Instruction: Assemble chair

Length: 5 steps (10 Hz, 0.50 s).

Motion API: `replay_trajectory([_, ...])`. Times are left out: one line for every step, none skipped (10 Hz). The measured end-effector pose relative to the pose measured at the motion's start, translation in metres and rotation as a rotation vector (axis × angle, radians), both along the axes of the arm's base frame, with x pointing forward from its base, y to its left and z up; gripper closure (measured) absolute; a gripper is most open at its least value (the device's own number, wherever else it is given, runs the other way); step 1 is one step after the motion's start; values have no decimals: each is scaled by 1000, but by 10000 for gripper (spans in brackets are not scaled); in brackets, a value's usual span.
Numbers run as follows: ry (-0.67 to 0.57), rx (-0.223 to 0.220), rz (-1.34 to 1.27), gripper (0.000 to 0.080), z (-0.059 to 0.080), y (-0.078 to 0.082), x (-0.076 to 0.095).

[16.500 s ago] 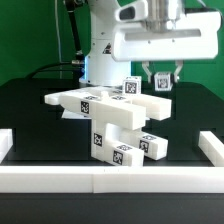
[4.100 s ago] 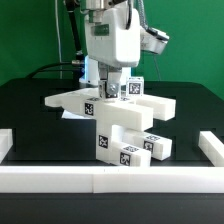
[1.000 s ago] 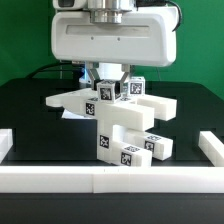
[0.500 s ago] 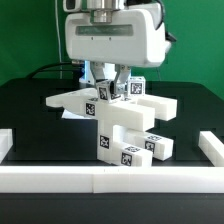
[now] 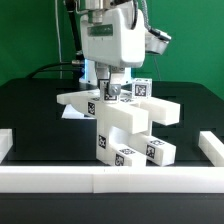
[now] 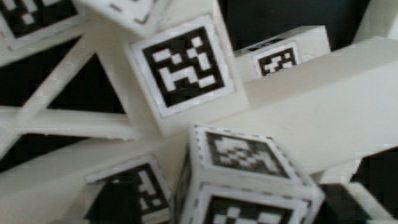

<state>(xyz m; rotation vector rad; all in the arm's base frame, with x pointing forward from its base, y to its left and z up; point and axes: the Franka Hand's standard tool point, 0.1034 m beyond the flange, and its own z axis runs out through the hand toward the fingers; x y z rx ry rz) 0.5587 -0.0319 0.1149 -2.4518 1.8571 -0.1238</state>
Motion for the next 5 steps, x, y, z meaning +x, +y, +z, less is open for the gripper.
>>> replay_trajectory([0, -1, 8, 237, 0, 0, 0])
replay_trajectory([5, -7, 62, 237, 0, 0, 0])
replay_trajectory([5, -15, 122, 169, 0, 2, 1])
replay_trajectory([8, -37, 274, 154, 0, 3, 1])
replay_trajectory([8, -47, 377, 154, 0, 1, 1])
